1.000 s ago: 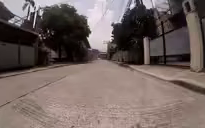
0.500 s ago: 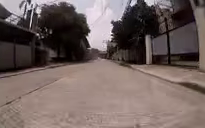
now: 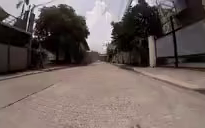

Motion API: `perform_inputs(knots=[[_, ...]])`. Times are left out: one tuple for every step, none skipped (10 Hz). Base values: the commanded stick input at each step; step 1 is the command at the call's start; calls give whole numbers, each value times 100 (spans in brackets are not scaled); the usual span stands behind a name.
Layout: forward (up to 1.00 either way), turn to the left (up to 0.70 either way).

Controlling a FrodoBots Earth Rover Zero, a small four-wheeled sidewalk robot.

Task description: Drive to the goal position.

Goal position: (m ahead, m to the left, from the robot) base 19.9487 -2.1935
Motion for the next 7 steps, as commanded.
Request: perform_inputs(knots=[[100, 0], [100, 0], [100, 0], [100, 0], [100, 0], [100, 0], [100, 0]])
